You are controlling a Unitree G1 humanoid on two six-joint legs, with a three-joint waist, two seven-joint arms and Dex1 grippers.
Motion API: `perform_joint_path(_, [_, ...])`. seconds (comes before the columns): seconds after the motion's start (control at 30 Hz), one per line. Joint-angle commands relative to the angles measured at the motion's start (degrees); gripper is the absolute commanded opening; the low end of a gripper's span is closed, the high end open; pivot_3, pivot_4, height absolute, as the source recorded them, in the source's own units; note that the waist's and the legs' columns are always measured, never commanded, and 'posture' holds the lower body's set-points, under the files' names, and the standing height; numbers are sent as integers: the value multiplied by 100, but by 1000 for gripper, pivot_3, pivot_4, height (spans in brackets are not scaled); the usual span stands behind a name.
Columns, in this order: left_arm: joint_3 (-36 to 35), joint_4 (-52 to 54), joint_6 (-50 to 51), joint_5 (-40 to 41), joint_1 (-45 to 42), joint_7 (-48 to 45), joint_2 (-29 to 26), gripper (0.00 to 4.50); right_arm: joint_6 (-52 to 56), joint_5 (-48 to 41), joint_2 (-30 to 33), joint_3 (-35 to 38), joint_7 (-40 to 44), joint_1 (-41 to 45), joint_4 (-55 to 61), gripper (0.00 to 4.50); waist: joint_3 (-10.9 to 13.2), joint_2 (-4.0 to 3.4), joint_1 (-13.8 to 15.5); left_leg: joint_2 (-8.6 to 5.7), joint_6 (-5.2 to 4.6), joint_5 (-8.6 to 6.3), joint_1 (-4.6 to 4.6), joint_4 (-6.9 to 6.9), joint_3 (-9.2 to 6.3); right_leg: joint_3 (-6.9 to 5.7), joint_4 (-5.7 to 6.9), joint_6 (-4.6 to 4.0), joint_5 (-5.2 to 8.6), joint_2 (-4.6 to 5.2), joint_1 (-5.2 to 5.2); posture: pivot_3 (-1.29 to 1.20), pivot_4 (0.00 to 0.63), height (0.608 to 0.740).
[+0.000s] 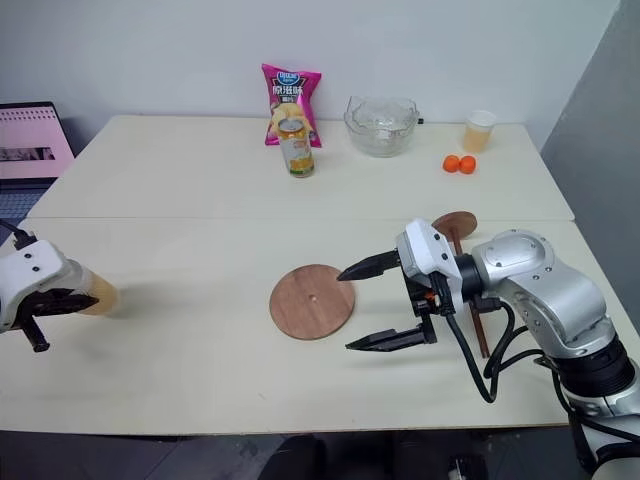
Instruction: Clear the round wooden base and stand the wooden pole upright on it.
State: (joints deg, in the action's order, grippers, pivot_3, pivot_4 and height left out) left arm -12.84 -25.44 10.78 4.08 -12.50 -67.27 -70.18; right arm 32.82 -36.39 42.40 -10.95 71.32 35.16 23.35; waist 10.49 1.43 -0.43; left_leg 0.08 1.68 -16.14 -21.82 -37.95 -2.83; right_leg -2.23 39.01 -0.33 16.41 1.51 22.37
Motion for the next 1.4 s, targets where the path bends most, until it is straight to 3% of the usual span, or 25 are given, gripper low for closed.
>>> perform_joint_path(0.03, [66, -269, 40, 58, -306, -29, 4, 48, -135, 165, 5, 39, 0, 123, 23, 4500, 0, 1, 2, 0, 0, 0, 0, 0, 0, 0, 0, 0, 0, 0, 0, 0, 150, 740])
perform_joint_path(0.17, [221, -596, 43, 17, -546, -45, 19, 48, -49, 174, -82, 88, -92, 179, -41, 4500, 0, 1, 0, 0, 0, 0, 0, 0, 0, 0, 1, -1, 0, 0, 1, 0, 150, 740])
perform_joint_path(0.2, [248, -660, 30, 8, -598, -49, 21, 424, -30, 168, -102, 99, -116, 196, -52, 4500, -1, 1, 0, 0, 0, 0, 0, 1, 1, 1, 2, -1, 0, 0, 1, 0, 150, 740])
perform_joint_path(0.53, [424, -956, -144, 17, -1152, -137, 0, 2288, 87, 153, -102, 172, -226, 321, -117, 4500, -1, 2, -1, 0, 0, 0, -2, 0, 1, 0, 2, -1, -1, 0, 3, 0, 150, 740])
perform_joint_path(0.77, [-79, -336, -228, 150, -677, -229, -430, 3640, 193, 86, -28, 295, -269, 357, -120, 4500, -1, 2, -10, 1, 0, 0, -1, 0, 0, 1, 3, -2, -1, 0, 3, 0, 150, 740])
perform_joint_path(0.9, [-947, 291, 29, 572, -362, -128, -460, 3640, 205, 10, -36, 553, -456, 276, -143, 4500, 0, 4, -24, 5, 0, 0, -7, 1, 2, 3, 2, -4, -2, 0, 10, 0, 150, 740])
perform_joint_path(1.1, [-2025, 2073, 750, 1155, 294, -114, -140, 3640, 299, 78, 260, 1082, -782, -214, -178, 4500, 0, 3, 31, 4, 2, 0, -6, 0, 6, 4, -3, -5, -3, 4, 4, 0, 150, 740])
perform_joint_path(1.4, [-1848, 4312, 2117, 2756, 450, 95, 768, 3640, 886, 243, 506, 1702, -1844, -1026, 109, 4500, 1, 3, 29, 4, 2, 0, -2, 1, 9, 8, 1, -6, -3, 3, 1, 0, 150, 740])
